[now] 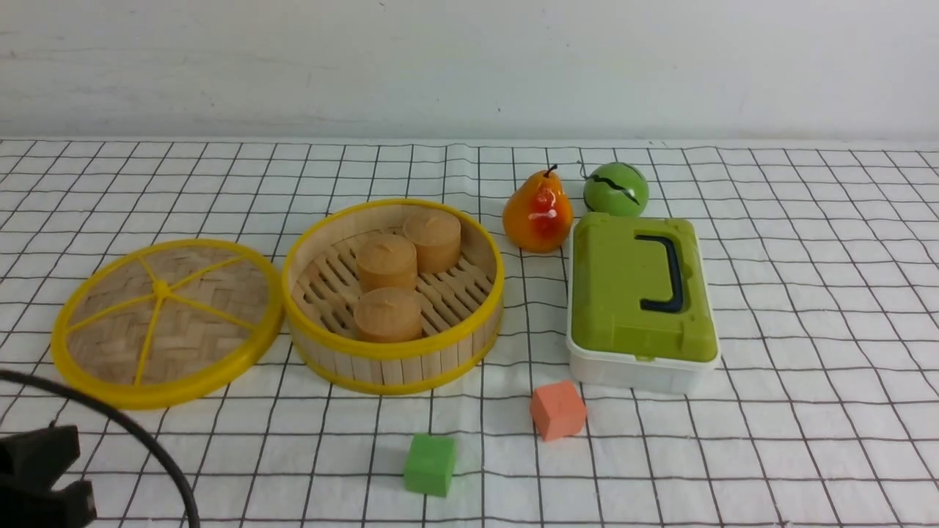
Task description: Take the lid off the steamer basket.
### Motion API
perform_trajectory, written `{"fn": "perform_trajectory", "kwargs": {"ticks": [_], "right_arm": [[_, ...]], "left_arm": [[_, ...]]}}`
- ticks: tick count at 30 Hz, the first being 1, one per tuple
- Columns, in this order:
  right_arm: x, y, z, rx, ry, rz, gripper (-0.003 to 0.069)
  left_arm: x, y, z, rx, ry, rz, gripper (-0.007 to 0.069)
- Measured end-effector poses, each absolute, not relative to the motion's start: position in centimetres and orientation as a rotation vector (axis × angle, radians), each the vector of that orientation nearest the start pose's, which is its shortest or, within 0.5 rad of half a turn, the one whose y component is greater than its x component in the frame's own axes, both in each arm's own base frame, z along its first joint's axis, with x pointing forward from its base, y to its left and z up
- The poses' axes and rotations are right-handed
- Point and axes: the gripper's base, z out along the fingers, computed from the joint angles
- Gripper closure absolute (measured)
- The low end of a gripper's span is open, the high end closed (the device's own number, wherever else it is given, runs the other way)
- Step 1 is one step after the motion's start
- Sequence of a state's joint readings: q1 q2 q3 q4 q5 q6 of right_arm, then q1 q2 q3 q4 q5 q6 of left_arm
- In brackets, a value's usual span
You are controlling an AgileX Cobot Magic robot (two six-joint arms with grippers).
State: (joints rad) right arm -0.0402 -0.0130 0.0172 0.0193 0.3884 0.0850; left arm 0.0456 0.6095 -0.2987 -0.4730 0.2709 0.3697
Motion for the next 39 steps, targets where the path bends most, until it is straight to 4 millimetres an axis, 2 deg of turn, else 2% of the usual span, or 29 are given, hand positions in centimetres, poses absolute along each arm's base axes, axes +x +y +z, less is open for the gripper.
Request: {"fn": "perform_trajectory", "kwargs": {"ticks": [2, 3, 4, 6, 9, 11, 14, 17, 20, 25, 29, 39], "right_arm": [[5.2, -0.1, 17.3, 0.129, 1.872, 0.050, 0.0419], [5.2, -0.1, 17.3, 0.129, 1.872, 0.050, 0.0419], [5.2, -0.1, 17.3, 0.129, 1.872, 0.050, 0.0419], [5.2, -0.1, 17.3, 0.129, 1.872, 0.050, 0.0419], [5.2, -0.1, 17.3, 0.129, 1.872, 0.050, 0.0419], [5.2, -0.1, 17.3, 0.129, 1.873, 0.050, 0.0419], [5.2, -0.1, 17.3, 0.129, 1.873, 0.050, 0.0419], [5.2, -0.1, 17.3, 0.129, 1.873, 0.050, 0.0419], [5.2, -0.1, 17.3, 0.129, 1.873, 0.050, 0.0419], [5.2, -0.1, 17.3, 0.129, 1.873, 0.050, 0.0419], [5.2, -0.1, 17.3, 0.129, 1.873, 0.050, 0.0419], [5.2, -0.1, 17.3, 0.129, 1.873, 0.050, 0.0419]], "left_arm": [[11.4, -0.5, 23.3, -0.078, 2.002, -0.146, 0.0637], [10.5, -0.3, 22.6, -0.122, 1.931, -0.149, 0.0637], [10.3, -0.3, 22.6, -0.130, 1.904, -0.145, 0.0637], [8.8, 0.3, 20.8, -0.246, 1.766, -0.147, 0.0637], [7.9, 0.8, 19.9, -0.336, 1.656, -0.153, 0.0637], [7.1, 1.1, 20.2, -0.398, 1.541, -0.191, 0.0637], [6.8, 1.1, 20.5, -0.355, 1.504, -0.164, 0.0637], [6.5, 0.7, 20.6, -0.128, 1.510, 0.003, 0.0637], [6.4, 0.4, 20.4, -0.013, 1.538, 0.071, 0.0637], [5.6, -0.2, 18.5, -0.070, 1.711, -0.066, 0.0636], [5.3, -0.3, 17.2, -0.086, 1.849, -0.099, 0.0634], [5.3, -0.3, 17.1, -0.056, 1.862, -0.076, 0.0629]]}}
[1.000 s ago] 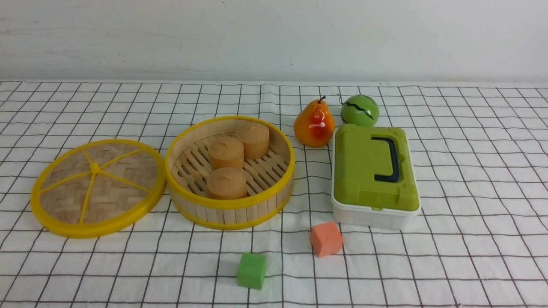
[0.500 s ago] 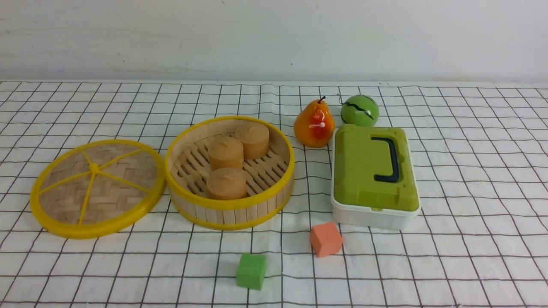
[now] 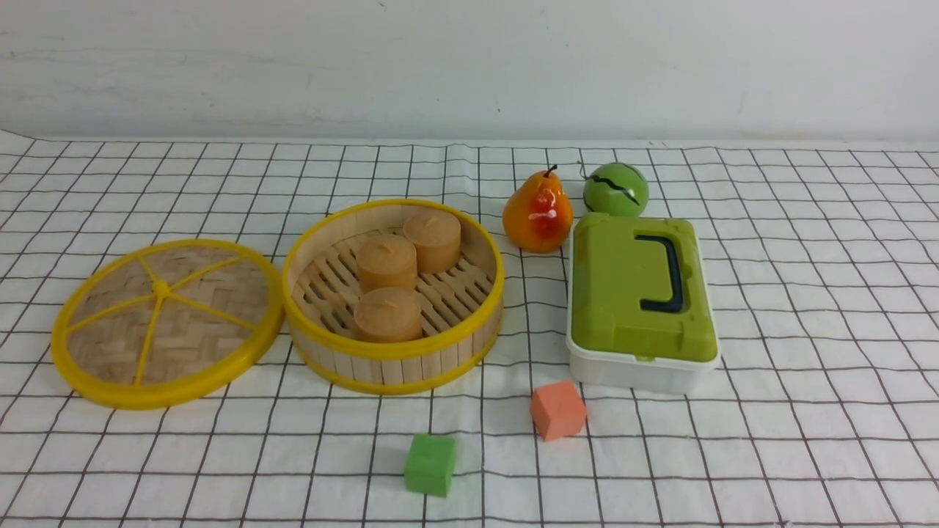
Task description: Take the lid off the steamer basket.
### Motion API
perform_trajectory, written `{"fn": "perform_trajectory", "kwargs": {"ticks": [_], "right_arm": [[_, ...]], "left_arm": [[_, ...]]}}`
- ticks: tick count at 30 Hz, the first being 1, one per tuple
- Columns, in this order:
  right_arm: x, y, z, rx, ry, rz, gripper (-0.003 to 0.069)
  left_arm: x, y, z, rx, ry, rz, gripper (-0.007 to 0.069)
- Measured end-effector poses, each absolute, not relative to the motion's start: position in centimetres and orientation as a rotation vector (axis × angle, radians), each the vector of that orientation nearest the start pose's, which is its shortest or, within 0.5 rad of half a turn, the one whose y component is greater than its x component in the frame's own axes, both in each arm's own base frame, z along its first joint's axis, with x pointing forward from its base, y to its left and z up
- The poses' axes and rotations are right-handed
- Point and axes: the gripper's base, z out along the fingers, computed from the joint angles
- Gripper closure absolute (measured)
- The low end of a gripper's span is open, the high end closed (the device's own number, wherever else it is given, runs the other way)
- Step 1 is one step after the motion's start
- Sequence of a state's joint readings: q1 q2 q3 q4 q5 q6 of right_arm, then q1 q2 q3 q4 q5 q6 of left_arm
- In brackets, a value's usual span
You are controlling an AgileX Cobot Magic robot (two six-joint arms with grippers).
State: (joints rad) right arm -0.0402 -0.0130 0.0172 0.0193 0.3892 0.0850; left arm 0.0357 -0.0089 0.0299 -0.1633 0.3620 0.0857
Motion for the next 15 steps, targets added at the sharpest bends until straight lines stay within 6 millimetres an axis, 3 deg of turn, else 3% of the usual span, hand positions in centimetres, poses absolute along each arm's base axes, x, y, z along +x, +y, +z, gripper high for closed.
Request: {"fn": "perform_trajectory", "kwargs": {"ticks": [15], "right_arm": [[5.19, -0.14, 17.31, 0.129, 1.873, 0.050, 0.0419]], "left_arm": [[5.29, -0.32, 17.06, -0.135, 1.869, -0.132, 0.0636]]}}
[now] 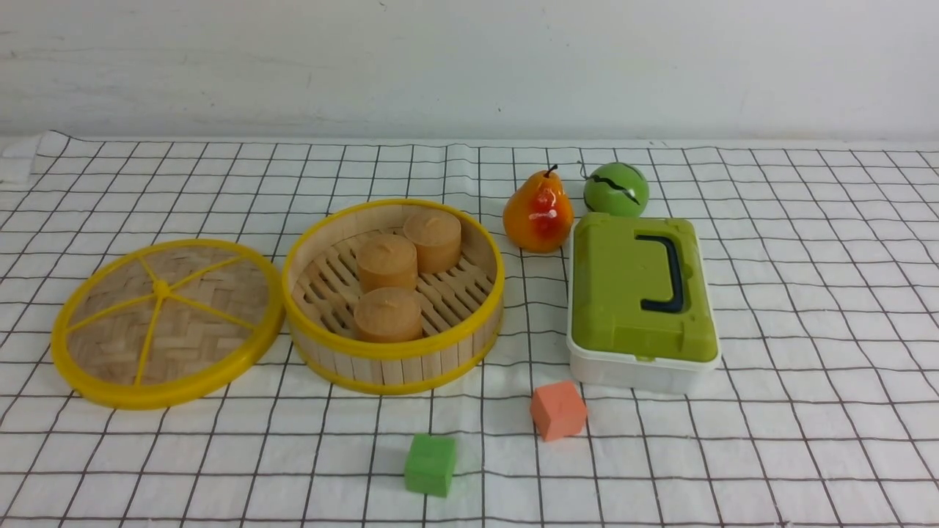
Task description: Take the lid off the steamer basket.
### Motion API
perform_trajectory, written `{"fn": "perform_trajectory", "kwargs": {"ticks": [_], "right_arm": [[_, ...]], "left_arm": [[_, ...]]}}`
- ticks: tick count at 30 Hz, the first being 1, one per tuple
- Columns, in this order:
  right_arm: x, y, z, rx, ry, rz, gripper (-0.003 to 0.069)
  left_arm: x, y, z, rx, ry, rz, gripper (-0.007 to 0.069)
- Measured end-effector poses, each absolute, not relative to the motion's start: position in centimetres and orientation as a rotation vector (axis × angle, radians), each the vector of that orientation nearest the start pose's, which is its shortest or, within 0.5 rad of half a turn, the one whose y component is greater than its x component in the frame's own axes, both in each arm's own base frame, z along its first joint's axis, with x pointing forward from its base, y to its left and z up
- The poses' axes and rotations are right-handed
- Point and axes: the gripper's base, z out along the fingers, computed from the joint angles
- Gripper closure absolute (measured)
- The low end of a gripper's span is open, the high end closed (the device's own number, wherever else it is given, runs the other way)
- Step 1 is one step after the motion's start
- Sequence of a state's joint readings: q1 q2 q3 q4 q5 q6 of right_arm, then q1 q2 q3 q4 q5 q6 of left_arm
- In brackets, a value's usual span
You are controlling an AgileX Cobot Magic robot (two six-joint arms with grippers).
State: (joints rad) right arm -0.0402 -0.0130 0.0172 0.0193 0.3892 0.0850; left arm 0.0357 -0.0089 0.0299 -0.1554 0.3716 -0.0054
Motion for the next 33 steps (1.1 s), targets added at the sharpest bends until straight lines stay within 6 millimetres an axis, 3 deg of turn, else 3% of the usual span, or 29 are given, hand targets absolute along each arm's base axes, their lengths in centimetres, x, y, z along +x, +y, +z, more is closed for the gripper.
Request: {"fn": "perform_trajectory", "kwargs": {"ticks": [33], "right_arm": [[5.19, -0.14, 17.31, 0.129, 1.873, 0.050, 0.0419]], "left_arm": [[5.24, -0.31, 16.90, -0.122, 1.887, -0.118, 0.0636]]}}
